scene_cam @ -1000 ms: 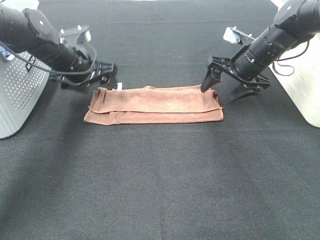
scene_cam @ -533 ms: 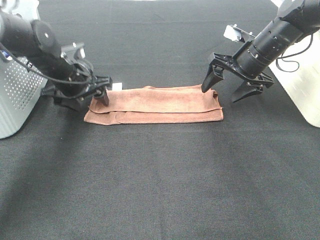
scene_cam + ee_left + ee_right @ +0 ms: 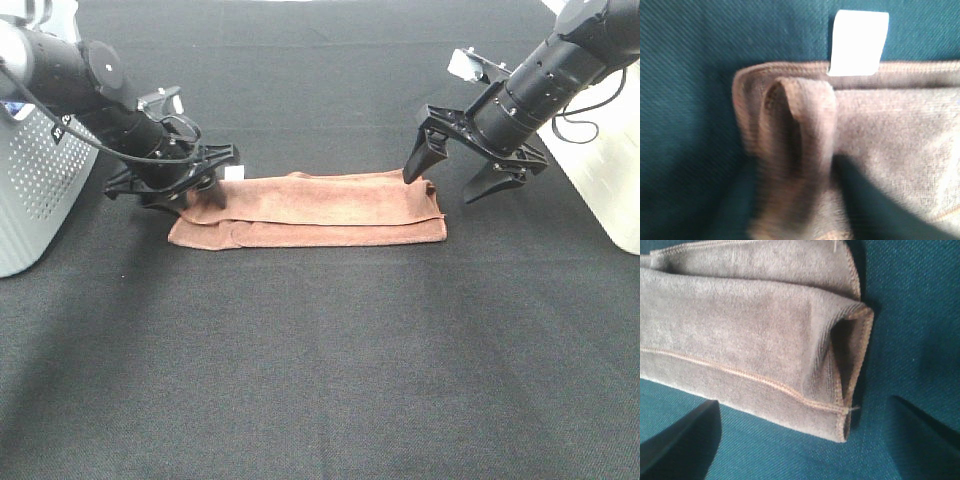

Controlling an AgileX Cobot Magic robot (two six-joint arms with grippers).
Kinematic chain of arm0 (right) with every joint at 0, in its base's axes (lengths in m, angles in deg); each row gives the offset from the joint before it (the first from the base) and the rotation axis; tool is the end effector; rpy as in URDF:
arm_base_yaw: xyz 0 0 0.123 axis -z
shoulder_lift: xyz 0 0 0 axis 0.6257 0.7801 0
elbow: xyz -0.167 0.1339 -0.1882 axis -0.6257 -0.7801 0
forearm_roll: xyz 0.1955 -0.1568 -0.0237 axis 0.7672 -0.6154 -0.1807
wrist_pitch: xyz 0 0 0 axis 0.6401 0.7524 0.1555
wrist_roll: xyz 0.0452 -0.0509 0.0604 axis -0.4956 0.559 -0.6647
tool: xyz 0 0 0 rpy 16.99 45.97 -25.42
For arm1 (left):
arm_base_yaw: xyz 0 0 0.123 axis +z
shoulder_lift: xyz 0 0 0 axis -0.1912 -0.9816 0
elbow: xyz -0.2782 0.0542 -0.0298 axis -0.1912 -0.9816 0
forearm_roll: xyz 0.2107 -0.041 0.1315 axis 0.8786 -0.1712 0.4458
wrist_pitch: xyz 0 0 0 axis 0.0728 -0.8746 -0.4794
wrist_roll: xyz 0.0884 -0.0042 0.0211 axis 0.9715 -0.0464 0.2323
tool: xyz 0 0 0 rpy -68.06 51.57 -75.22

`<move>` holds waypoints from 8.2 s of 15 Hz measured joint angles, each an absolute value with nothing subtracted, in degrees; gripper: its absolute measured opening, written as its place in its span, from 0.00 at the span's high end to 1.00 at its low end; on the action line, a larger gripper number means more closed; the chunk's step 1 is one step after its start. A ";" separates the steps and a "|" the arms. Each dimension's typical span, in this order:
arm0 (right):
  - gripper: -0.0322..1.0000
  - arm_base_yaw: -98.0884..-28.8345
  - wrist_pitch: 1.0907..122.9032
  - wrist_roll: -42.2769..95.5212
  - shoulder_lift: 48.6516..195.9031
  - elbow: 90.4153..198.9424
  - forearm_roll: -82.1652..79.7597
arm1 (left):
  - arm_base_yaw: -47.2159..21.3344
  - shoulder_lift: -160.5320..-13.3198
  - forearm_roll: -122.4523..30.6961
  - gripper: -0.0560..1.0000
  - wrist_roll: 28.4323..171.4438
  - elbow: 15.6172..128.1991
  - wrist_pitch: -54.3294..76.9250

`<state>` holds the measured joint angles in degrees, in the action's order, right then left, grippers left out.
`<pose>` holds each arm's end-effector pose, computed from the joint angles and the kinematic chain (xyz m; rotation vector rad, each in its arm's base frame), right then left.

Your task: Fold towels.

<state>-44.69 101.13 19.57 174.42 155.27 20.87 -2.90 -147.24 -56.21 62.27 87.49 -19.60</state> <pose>0.4413 0.0802 0.1454 -0.0979 2.8398 0.5861 0.4612 -0.1359 0.1015 -0.1631 2.7680 -0.4982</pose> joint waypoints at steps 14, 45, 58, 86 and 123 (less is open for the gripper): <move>0.17 -44.69 100.90 19.57 174.42 155.27 20.87 | -2.90 -139.56 -37.54 0.92 53.79 91.10 -32.66; 0.17 -52.83 105.71 39.63 176.94 157.39 54.56 | -5.02 -148.33 -79.36 0.30 80.83 104.39 -23.38; 0.18 -45.61 101.47 26.22 184.85 163.70 32.67 | -4.79 -148.33 -78.85 0.30 80.95 104.39 -27.85; 0.19 -45.38 120.10 7.66 101.02 112.59 3.62 | -6.17 -66.91 -36.22 0.30 64.05 42.28 -51.11; 0.19 -40.22 113.97 7.60 60.05 93.62 -4.06 | 7.87 -21.25 -41.83 0.30 74.47 20.91 -45.61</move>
<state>-40.22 113.97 7.60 60.05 93.62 -4.06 7.87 -21.25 -41.83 74.47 20.91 -45.61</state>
